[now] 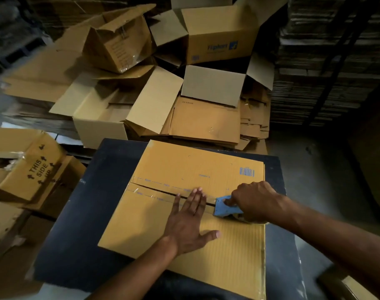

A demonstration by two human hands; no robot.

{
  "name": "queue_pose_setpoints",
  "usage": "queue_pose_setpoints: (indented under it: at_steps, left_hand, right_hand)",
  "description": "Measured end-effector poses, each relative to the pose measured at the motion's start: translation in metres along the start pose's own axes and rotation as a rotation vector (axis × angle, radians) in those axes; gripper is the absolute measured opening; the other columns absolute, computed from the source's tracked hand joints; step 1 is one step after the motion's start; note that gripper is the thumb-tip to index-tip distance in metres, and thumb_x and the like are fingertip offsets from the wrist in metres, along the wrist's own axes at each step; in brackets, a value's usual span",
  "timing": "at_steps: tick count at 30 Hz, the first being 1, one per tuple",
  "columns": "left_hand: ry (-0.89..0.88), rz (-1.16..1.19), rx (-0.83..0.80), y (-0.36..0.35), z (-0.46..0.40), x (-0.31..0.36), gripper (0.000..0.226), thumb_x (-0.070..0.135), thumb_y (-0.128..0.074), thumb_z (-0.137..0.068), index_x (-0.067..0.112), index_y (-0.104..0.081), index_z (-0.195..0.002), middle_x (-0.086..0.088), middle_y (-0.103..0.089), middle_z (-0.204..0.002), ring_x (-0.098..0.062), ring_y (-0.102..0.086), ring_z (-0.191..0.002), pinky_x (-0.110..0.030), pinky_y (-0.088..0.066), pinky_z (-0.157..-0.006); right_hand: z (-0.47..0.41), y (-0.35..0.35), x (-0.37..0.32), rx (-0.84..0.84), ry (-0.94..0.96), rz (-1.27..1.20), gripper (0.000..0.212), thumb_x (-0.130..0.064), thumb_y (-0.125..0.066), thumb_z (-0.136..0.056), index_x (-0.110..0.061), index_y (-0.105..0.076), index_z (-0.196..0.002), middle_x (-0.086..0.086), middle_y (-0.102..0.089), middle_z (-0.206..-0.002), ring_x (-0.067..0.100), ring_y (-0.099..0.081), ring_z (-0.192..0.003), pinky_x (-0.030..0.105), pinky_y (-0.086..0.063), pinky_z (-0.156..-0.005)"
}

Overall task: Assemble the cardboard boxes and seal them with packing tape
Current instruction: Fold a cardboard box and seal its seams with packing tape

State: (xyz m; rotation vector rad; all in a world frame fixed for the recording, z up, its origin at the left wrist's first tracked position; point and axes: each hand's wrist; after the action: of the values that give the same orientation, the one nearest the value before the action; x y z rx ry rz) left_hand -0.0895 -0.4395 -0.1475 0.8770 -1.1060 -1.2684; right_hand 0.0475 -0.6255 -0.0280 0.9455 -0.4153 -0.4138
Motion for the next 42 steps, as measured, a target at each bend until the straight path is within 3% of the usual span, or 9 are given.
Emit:
queue_pose_setpoints:
  at_steps: [5, 8, 14, 23, 26, 29, 35, 40, 42]
  left_hand:
    - [0.244, -0.003, 0.101, 0.011, 0.020, -0.068, 0.114, 0.097, -0.007, -0.083, 0.018, 0.020, -0.160, -0.001, 0.034, -0.165, -0.020, 0.028, -0.155, -0.046, 0.015, -0.125]
    - [0.316, -0.035, 0.028, 0.015, 0.018, -0.065, 0.123, 0.102, -0.003, -0.076, 0.014, 0.026, -0.157, -0.008, 0.038, -0.163, -0.024, 0.033, -0.153, -0.050, 0.016, -0.125]
    - [-0.080, 0.020, -0.036, 0.004, 0.001, 0.015, 0.123, 0.098, -0.015, -0.082, 0.010, 0.020, -0.161, -0.008, 0.030, -0.167, -0.019, 0.031, -0.154, -0.053, 0.014, -0.126]
    - [-0.054, -0.032, 0.045, -0.009, -0.001, 0.020, 0.117, 0.096, -0.015, -0.085, 0.012, 0.009, -0.164, -0.004, 0.024, -0.170, -0.015, 0.026, -0.156, -0.048, 0.008, -0.127]
    - [-0.063, -0.016, 0.079, -0.013, -0.003, 0.018, 0.119, 0.097, -0.011, -0.082, 0.012, 0.004, -0.165, -0.003, 0.021, -0.170, -0.016, 0.021, -0.157, -0.046, 0.008, -0.126]
    - [-0.046, -0.007, 0.124, -0.012, -0.002, 0.021, 0.122, 0.097, -0.013, -0.083, 0.008, -0.004, -0.165, -0.006, 0.015, -0.171, -0.020, 0.014, -0.158, -0.050, 0.004, -0.126]
    - [0.044, 0.123, 0.069, 0.001, -0.021, 0.109, 0.131, 0.103, -0.016, -0.074, 0.010, 0.010, -0.162, -0.012, 0.025, -0.168, -0.025, 0.027, -0.155, -0.061, 0.013, -0.123]
    - [0.140, 0.123, 0.185, -0.022, -0.041, 0.145, 0.122, 0.086, -0.044, -0.076, -0.002, -0.029, -0.159, -0.023, -0.012, -0.170, -0.035, -0.009, -0.159, -0.069, -0.013, -0.121]
    - [0.133, 0.125, 0.206, -0.026, -0.040, 0.144, 0.118, 0.081, -0.046, -0.076, -0.003, -0.030, -0.159, -0.023, -0.014, -0.169, -0.035, -0.011, -0.159, -0.068, -0.015, -0.122]
  right_hand:
    - [0.003, -0.004, 0.004, 0.018, 0.005, -0.014, 0.057, -0.049, -0.060, -0.097, -0.035, -0.045, -0.151, 0.004, -0.061, -0.122, 0.026, -0.064, -0.106, 0.041, -0.056, -0.083]
    - [0.005, -0.004, 0.001, 0.028, -0.007, -0.038, 0.053, -0.050, -0.059, -0.098, -0.033, -0.049, -0.148, 0.003, -0.061, -0.120, 0.026, -0.065, -0.105, 0.040, -0.055, -0.082]
    - [0.008, 0.010, -0.004, -0.002, -0.001, -0.024, 0.050, -0.045, -0.060, -0.099, -0.028, -0.052, -0.145, 0.005, -0.065, -0.118, 0.028, -0.066, -0.102, 0.041, -0.055, -0.083]
    - [0.028, 0.019, 0.010, -0.112, -0.017, 0.093, 0.032, -0.033, -0.070, -0.094, -0.016, -0.059, -0.118, 0.001, -0.067, -0.095, 0.022, -0.067, -0.084, 0.042, -0.060, -0.076]
    - [0.051, 0.002, 0.031, -0.125, -0.021, 0.135, 0.033, -0.037, -0.069, -0.094, -0.018, -0.060, -0.120, -0.001, -0.063, -0.090, 0.019, -0.065, -0.082, 0.040, -0.062, -0.075]
    - [0.060, -0.002, 0.037, -0.151, -0.003, 0.134, 0.032, -0.037, -0.066, -0.096, -0.022, -0.059, -0.123, 0.000, -0.060, -0.097, 0.021, -0.064, -0.091, 0.043, -0.060, -0.079]
    - [0.062, 0.005, 0.037, -0.151, -0.004, 0.095, 0.034, -0.027, -0.069, -0.094, -0.017, -0.060, -0.125, 0.005, -0.066, -0.106, 0.026, -0.067, -0.099, 0.044, -0.060, -0.082]
    - [0.071, -0.006, 0.043, -0.134, 0.001, 0.075, 0.040, -0.038, -0.067, -0.096, -0.022, -0.058, -0.132, 0.004, -0.065, -0.110, 0.026, -0.067, -0.101, 0.043, -0.060, -0.081]
    - [0.076, -0.013, 0.049, -0.117, -0.003, 0.045, 0.045, -0.042, -0.065, -0.097, -0.029, -0.055, -0.138, 0.003, -0.066, -0.113, 0.026, -0.067, -0.102, 0.043, -0.061, -0.080]
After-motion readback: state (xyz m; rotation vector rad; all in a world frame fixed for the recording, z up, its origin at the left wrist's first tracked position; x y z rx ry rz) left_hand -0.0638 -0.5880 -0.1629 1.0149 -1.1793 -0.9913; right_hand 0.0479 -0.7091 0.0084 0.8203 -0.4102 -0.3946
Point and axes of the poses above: each hand's wrist, its own z-axis away from the middle knuckle, its own y-axis out of the back of the hand, x = y × z
